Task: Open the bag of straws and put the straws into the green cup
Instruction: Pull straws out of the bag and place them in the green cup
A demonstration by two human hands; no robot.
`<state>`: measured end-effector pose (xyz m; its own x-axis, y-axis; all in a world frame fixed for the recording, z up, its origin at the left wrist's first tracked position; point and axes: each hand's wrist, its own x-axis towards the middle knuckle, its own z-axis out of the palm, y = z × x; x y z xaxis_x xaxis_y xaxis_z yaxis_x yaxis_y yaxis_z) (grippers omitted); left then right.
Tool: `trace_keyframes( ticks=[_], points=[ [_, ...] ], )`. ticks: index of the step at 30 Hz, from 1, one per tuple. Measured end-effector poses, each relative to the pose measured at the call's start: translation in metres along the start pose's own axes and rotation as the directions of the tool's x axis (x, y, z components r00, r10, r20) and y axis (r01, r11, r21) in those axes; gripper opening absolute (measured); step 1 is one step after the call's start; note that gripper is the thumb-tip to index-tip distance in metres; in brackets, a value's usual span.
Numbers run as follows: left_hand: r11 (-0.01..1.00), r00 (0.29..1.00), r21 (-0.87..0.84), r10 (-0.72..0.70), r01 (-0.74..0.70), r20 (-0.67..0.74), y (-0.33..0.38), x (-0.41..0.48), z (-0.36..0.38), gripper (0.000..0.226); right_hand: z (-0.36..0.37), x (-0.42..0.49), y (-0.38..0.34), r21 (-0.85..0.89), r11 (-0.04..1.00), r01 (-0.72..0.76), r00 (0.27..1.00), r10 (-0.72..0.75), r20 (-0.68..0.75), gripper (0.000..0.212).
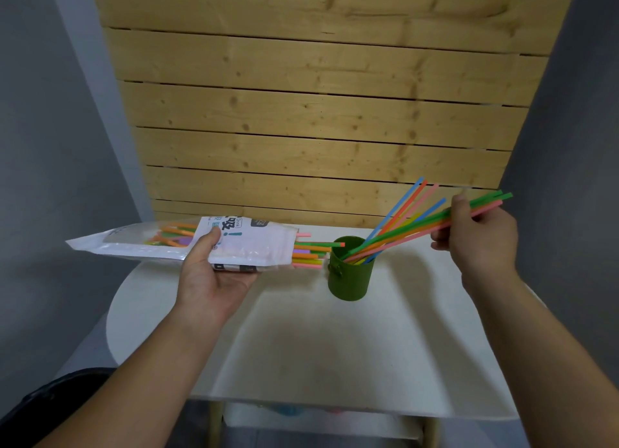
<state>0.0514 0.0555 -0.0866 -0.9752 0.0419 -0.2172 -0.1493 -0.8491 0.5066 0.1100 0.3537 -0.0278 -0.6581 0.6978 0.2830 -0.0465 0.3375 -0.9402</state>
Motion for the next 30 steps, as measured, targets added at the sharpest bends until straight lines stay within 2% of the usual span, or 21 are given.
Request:
trace_keyframes(
  ticks=[3,7,14,16,19,20,23,26,28,29,30],
  points=[
    [1.0,1.0,0.012,0.001,-0.001,-0.006,0.0,0.0,0.001,0.028,0.005,-0.002,0.001,-0.022,1.0,0.02,1.0,-0.019,0.023,0.039],
    [0.999,1.0,0.034,0.005,-0.005,-0.015,-0.002,-0.001,0.001,0.028,0.021,-0.003,0.008,-0.052,0.998,-0.022,0.981,0.032,0.19,0.031],
    [0.998,1.0,0.061,0.017,-0.016,-0.005,-0.002,-0.005,0.002,0.02,0.036,0.0,0.019,0.148,0.961,-0.235,0.939,0.185,0.292,0.012],
    [0.998,1.0,0.06,0.024,-0.024,-0.005,-0.002,-0.005,0.002,0.021,0.037,-0.003,0.022,0.148,0.955,-0.257,0.937,0.209,0.279,0.019],
    [0.999,1.0,0.038,0.03,-0.03,-0.003,-0.001,-0.005,0.002,0.027,0.034,-0.013,0.024,0.096,0.946,-0.31,0.927,0.278,0.25,0.042],
    [0.999,1.0,0.033,0.031,-0.031,0.0,-0.001,-0.005,0.003,0.028,0.032,-0.017,0.023,0.055,0.942,-0.332,0.918,0.309,0.25,0.042],
    [0.999,0.999,0.023,0.034,-0.034,0.006,-0.001,-0.006,0.004,0.026,0.028,-0.033,0.015,-0.092,0.908,-0.409,0.856,0.417,0.305,0.044],
    [0.999,0.999,0.015,0.036,-0.036,0.011,-0.003,-0.007,0.007,0.026,0.027,-0.044,0.006,-0.059,0.847,-0.529,0.781,0.512,0.356,0.051],
    [0.999,0.999,0.014,0.036,-0.036,0.013,-0.004,-0.008,0.007,0.025,0.028,-0.052,0.002,-0.068,0.795,-0.602,0.693,0.563,0.449,0.054],
    [0.999,0.999,0.014,0.032,-0.032,0.012,-0.005,-0.008,0.008,0.023,0.03,-0.057,0.001,-0.058,0.79,-0.61,0.665,0.551,0.504,0.052],
    [1.0,1.0,0.014,0.027,-0.027,0.012,-0.005,-0.008,0.008,0.022,0.033,-0.063,-0.001,-0.016,0.81,-0.587,0.672,0.498,0.548,0.047]
  ],
)
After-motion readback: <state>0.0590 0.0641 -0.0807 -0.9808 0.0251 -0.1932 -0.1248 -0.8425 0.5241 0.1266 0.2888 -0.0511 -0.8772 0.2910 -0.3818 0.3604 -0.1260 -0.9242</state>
